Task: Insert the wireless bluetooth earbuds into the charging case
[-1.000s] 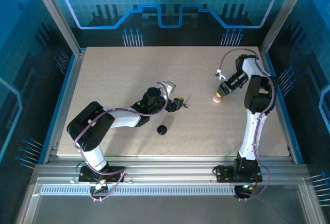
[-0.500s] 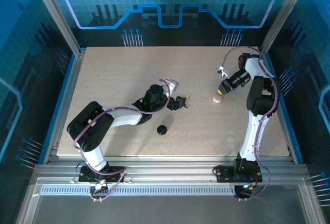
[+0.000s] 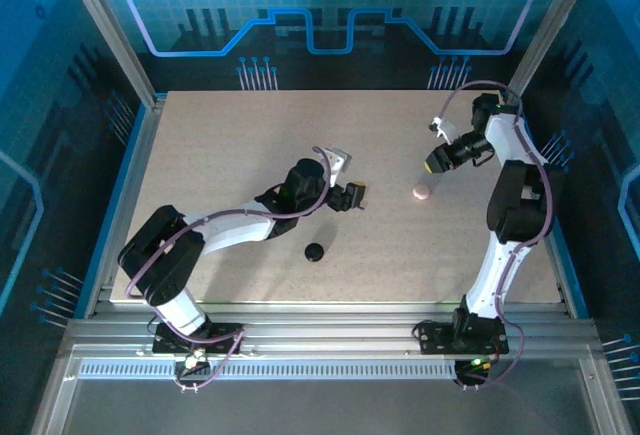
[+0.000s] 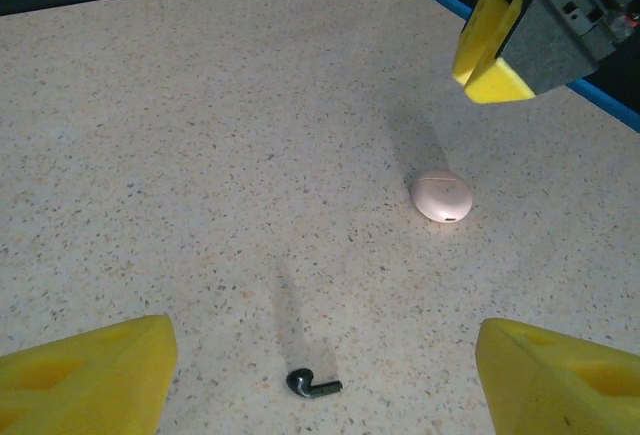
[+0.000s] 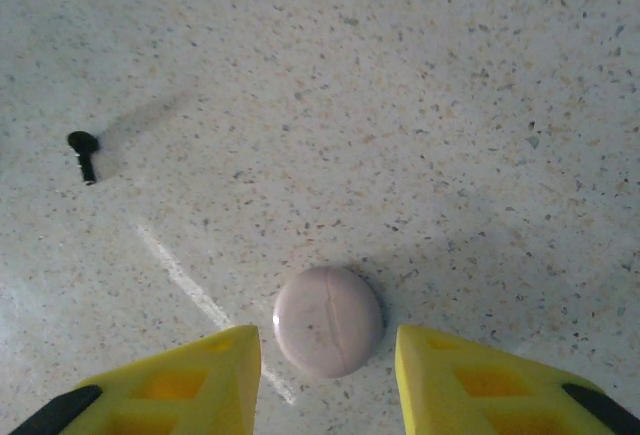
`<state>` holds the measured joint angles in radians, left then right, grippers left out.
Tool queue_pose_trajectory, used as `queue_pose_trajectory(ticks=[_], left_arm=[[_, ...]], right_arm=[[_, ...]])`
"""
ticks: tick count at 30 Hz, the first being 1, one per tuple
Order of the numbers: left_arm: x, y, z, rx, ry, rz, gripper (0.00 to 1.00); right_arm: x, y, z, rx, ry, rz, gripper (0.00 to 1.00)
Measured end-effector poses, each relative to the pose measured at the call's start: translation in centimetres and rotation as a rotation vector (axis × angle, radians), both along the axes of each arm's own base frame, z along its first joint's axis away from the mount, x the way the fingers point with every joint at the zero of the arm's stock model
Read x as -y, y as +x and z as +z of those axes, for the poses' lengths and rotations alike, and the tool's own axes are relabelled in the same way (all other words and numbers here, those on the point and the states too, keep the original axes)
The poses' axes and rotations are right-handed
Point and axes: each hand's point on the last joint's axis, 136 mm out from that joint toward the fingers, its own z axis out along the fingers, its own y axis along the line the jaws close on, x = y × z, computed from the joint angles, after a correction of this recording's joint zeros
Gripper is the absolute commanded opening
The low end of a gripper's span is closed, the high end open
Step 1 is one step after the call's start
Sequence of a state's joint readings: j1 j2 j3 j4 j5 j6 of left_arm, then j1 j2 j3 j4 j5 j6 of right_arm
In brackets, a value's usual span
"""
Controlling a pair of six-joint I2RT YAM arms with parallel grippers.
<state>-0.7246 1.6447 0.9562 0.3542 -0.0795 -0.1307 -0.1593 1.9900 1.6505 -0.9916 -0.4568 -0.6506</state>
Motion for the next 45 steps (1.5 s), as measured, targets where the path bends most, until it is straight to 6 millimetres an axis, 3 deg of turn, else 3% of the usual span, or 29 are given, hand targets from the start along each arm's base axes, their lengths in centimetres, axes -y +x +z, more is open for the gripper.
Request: queue_pose_trajectory(ticks=[8, 12, 19, 24, 31, 37, 45], left_arm=[[-1.0, -1.9, 1.8, -0.146, 0.009, 0.081, 0.79], [-2.3, -3.0, 1.4, -0.264, 0.04, 0.147, 0.79], [-4.6, -5.1, -0.3, -0.488, 0.129, 0.268, 0.76], [-5.3, -7.8, -3.7, -0.635, 0.25, 0.295, 0.76], [-7.0, -11.8, -7.7, -0.801, 0.44, 0.332, 0.73], [-6.8, -12.5, -10.0, -0.85, 0.615, 0.269, 0.75], [-7.4, -13.2, -10.7, -0.871, 0.774, 0.151, 0.75]], right_arm=[[-1.3, -2.3, 2.4, 0.05, 0.04, -0.113, 0.42], [-3.9, -4.1, 2.8, 0.056, 0.069, -0.138, 0.45], [-10.3, -7.6, 3.8, 0.041, 0.104, -0.119, 0.51], [-12.3, -9.6, 3.9, 0.014, 0.142, -0.174, 0.53], [-12.0, -11.6, 5.0, 0.028, 0.193, -0.274, 0.53], [-11.7, -11.9, 5.9, 0.057, 0.2, -0.288, 0.54], [-11.4, -12.5, 7.7, 0.113, 0.208, -0.288, 0.54]])
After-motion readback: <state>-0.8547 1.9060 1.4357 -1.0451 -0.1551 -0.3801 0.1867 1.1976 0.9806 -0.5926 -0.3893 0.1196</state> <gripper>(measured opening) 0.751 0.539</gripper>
